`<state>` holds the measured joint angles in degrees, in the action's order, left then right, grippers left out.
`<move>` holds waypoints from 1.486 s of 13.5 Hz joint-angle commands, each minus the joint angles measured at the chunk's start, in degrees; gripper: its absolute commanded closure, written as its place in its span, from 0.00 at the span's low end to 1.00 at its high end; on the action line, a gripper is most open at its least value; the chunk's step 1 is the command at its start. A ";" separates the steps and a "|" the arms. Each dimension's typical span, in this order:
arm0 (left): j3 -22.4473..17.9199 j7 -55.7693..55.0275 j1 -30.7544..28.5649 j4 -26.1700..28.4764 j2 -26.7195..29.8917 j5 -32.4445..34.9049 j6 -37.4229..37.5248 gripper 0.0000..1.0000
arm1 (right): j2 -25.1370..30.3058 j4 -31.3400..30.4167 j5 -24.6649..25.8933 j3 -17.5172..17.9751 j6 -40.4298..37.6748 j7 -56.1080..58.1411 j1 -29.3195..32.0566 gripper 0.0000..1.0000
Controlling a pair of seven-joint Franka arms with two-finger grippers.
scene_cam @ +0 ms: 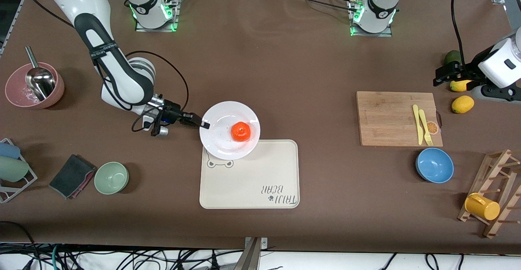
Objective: Place orange and plate with both arms
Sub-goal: 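Carry the plate with the right gripper onto the bear placemat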
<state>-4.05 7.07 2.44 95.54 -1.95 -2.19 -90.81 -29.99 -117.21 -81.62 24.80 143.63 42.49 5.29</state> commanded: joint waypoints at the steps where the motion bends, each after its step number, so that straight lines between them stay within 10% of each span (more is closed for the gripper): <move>1: -0.17 1.10 0.28 -1.94 -0.86 -0.19 1.43 0.00 | -5.33 7.50 1.03 0.77 0.24 -2.76 -0.45 1.00; 8: -0.17 1.10 0.28 -1.94 -0.86 -0.19 1.43 0.00 | -19.48 22.19 4.44 0.60 4.64 -2.67 -3.97 1.00; 14: -0.17 1.10 0.37 -1.94 -1.12 -0.19 1.52 0.00 | -19.76 22.46 7.26 0.25 4.38 -2.15 -3.45 1.00; 17: -0.17 1.10 0.37 -1.94 -1.12 -0.19 1.52 0.00 | -19.59 22.46 10.60 -0.72 4.11 -2.15 -3.19 0.50; 18: -0.17 1.10 0.37 -1.94 -1.12 -0.19 1.52 0.00 | -19.41 22.46 11.04 -0.72 4.03 -2.15 -2.92 0.08; 20: -0.17 1.10 0.46 -1.85 -1.12 -0.19 1.52 0.00 | -18.36 22.46 12.36 -0.72 3.94 -2.06 -2.92 0.00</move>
<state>-4.04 7.07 2.56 95.49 -2.27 -2.19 -90.77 -49.48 -95.05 -71.20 23.91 147.82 40.78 2.16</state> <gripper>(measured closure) 0.000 0.449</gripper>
